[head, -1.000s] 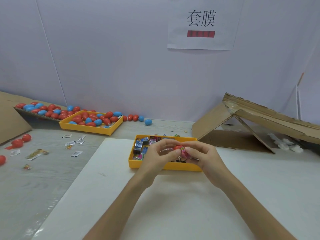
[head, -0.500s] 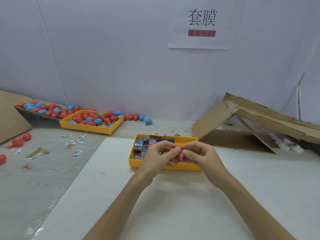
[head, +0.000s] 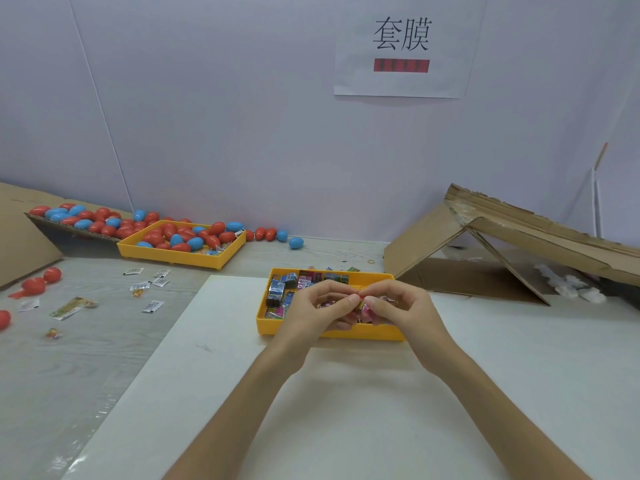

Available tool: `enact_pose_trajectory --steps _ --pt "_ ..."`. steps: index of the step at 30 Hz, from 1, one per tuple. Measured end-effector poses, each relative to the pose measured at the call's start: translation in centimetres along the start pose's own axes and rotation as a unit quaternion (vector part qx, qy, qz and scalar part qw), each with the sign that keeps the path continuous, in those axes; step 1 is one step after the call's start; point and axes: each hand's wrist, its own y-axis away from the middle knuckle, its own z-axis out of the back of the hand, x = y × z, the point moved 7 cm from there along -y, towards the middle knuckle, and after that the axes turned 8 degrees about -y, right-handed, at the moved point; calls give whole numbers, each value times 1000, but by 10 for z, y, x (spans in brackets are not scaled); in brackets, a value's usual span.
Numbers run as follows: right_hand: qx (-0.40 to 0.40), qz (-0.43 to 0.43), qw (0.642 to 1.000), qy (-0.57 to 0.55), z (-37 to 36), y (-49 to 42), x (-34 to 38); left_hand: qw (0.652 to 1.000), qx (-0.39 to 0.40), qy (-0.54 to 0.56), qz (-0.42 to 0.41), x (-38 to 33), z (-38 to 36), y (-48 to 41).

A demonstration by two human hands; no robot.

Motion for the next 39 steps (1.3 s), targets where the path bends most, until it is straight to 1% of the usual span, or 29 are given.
enact_pose_trajectory --steps 6,10,12,14,17,20,25,30,39 --pt "-27 89 991 93 -1 3 12 1000 -7 15 12 3 0 1" --pt "7 115 985 129 -8 6 16 999 -23 24 17 5 3 0" --pt "11 134 976 169 -8 7 18 999 -33 25 18 5 5 0" --pt "5 162 967 199 -8 8 19 999 -38 25 18 5 5 0" --pt "-21 192 959 208 -7 8 20 999 -30 27 16 5 3 0" --pt "-30 196 958 209 -5 8 19 999 -22 32 16 4 1 1" --pt "-48 195 963 177 -2 8 20 998 -5 65 23 6 -1 -1" --pt "-58 198 961 182 0 8 21 999 4 42 13 4 -1 0" --pt "-40 184 964 187 -2 8 18 998 -16 57 15 4 2 -2"
